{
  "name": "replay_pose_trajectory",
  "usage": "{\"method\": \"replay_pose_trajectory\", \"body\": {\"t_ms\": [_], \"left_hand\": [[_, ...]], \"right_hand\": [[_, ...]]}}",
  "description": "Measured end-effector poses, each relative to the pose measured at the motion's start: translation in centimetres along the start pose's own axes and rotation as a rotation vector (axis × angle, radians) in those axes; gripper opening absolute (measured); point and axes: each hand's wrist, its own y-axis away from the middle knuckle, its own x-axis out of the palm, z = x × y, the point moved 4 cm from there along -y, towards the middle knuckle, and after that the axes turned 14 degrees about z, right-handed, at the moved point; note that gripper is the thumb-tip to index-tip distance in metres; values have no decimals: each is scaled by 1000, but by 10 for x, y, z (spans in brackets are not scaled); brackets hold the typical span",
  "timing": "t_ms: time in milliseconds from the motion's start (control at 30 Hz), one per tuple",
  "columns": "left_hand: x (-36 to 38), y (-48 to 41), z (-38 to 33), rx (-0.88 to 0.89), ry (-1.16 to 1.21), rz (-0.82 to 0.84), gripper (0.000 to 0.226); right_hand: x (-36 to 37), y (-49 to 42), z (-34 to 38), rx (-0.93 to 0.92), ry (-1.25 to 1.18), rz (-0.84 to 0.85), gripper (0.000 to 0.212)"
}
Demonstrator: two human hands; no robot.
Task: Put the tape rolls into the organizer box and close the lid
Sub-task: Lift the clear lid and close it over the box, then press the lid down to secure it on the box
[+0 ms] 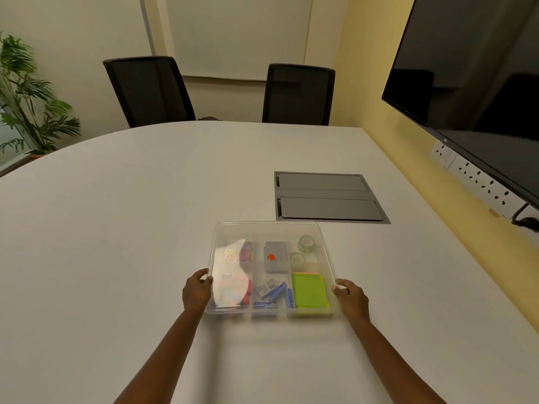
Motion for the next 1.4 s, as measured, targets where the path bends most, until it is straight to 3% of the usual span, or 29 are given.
{"method": "replay_pose_trajectory", "body": {"t_ms": [300,500,633,767,867,933,1033,1200,1400], "left_hand": [[3,3,5,35,-156,3,34],[9,8,12,54,-249,-39,34],[12,12,16,79,-278,-49,30],[12,12,15,43,-324,-29,36],[14,14,12,93,-552,18,50],[16,13,13,126,-678,37,61],[16,12,14,166,-662,37,59],[22,11,13,303,-831,63,103],[20,-1,20,312,-870,65,85]], "right_hand": [[-2,5,-7,79,-85,54,29],[3,16,-13,137,-136,61,16],[14,22,-18,67,137,72,31],[20,26,-7,-36,524,-25,33],[25,24,3,-91,676,-36,43],[36,30,16,-199,740,-37,36],[62,45,29,-182,860,49,83],[82,57,38,-159,931,85,87],[92,50,42,-178,926,123,84]]}}
